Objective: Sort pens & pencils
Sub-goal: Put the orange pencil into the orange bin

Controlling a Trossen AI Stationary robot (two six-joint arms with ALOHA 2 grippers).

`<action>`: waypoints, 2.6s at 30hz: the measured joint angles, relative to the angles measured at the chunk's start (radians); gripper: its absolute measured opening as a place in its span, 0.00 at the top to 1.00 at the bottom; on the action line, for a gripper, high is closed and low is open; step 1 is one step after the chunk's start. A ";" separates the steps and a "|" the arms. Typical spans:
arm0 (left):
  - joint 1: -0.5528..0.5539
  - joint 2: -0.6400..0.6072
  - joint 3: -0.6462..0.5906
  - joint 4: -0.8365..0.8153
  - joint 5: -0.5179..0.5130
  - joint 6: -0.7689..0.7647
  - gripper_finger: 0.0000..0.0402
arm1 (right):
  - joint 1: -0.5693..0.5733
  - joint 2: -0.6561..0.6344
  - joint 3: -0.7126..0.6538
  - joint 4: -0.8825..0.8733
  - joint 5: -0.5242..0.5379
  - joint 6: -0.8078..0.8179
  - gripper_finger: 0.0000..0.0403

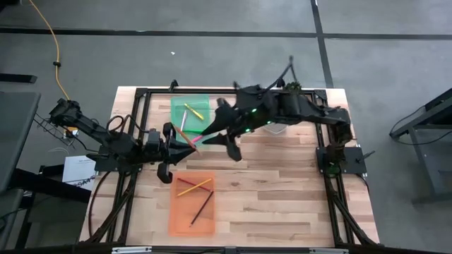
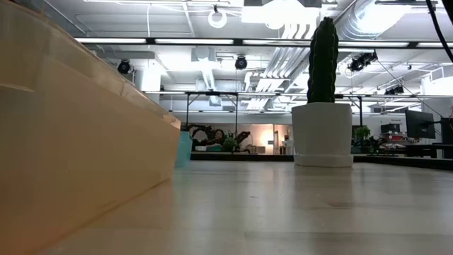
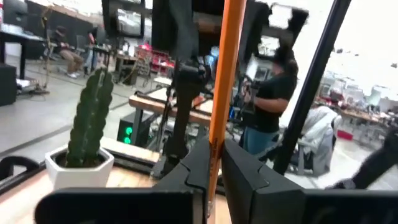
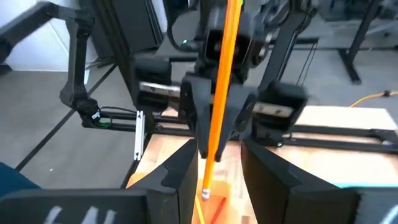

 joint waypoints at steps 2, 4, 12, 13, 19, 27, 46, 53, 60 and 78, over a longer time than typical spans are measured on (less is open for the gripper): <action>0.000 -0.006 0.000 -0.016 0.016 -0.014 0.95 | -0.007 -0.028 0.000 -0.010 0.004 -0.013 0.71; 0.000 -0.008 0.000 -0.024 0.022 -0.017 0.95 | -0.012 -0.061 0.000 -0.032 0.022 -0.020 0.71; 0.000 -0.022 0.000 -0.040 0.054 -0.019 0.95 | -0.017 -0.162 -0.001 -0.111 0.079 -0.057 0.71; 0.000 -0.025 0.000 -0.042 0.056 -0.019 0.95 | -0.017 -0.173 -0.004 -0.111 0.080 -0.057 0.71; 0.000 -0.039 0.000 -0.046 0.061 -0.018 0.95 | -0.019 -0.266 -0.087 -0.096 0.133 -0.055 0.72; 0.000 -0.041 0.000 -0.061 0.093 -0.020 0.95 | 0.013 -0.493 -0.553 0.389 0.143 0.034 0.72; 0.000 -0.097 0.000 -0.581 0.438 -0.304 0.95 | 0.031 -0.668 -1.019 0.719 0.184 0.246 0.72; 0.000 -0.094 0.000 -0.743 0.497 -0.404 0.95 | 0.031 -0.668 -1.019 0.705 0.186 0.250 0.72; 0.000 -0.051 0.000 -0.761 0.534 -0.506 0.95 | 0.031 -0.668 -1.019 0.669 0.204 0.250 0.72; -0.107 0.104 0.000 -0.775 0.512 -0.794 0.95 | 0.056 -0.668 -1.019 0.629 0.202 0.215 0.72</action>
